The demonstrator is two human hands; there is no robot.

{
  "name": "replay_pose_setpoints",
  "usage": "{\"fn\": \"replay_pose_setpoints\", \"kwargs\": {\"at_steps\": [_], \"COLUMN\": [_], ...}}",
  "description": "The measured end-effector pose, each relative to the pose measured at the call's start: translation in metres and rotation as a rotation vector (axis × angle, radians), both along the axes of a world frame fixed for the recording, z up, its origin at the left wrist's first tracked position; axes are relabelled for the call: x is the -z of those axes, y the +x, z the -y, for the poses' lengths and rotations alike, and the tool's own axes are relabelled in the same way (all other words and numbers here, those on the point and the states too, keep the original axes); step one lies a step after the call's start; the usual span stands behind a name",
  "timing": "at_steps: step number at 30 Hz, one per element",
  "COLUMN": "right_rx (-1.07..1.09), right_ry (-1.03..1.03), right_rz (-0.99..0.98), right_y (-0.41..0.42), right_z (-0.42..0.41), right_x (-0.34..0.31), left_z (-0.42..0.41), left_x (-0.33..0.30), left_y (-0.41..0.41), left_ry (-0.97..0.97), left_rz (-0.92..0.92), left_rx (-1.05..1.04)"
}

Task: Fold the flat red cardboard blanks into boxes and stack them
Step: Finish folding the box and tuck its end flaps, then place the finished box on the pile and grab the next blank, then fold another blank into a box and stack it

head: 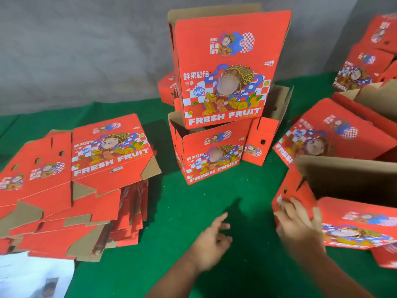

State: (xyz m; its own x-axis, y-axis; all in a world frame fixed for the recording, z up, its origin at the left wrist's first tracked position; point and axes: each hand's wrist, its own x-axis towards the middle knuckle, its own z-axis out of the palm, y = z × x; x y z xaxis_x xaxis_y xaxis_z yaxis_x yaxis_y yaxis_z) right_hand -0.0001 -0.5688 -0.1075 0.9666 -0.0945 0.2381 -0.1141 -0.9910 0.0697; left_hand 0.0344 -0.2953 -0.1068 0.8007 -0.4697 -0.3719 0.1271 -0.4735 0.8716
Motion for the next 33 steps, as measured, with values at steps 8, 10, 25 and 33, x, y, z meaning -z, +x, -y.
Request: {"fn": "replay_pose_setpoints", "kwargs": {"at_steps": [8,10,25,33], "right_rx": [0.057,-0.002,-0.197,-0.163], "right_ry": [0.221,0.264,0.736,0.819], "right_rz": [0.134,0.172,-0.273,-0.408], "right_y": [0.000,0.000,0.060,0.075], "right_z": [-0.037,-0.064,-0.158,-0.174], "right_x": [-0.002,-0.004,-0.056,-0.068], "left_z": [-0.083,-0.113,-0.192,-0.187], "left_x": [-0.048,-0.062,-0.054,-0.044], "left_y": [0.056,0.075,0.082,0.066], "left_ry": [0.426,0.633,1.019,1.033], "left_rz": [0.723,0.809,0.816,0.794], "left_rx": [-0.398,-0.521,-0.191,-0.366]}}
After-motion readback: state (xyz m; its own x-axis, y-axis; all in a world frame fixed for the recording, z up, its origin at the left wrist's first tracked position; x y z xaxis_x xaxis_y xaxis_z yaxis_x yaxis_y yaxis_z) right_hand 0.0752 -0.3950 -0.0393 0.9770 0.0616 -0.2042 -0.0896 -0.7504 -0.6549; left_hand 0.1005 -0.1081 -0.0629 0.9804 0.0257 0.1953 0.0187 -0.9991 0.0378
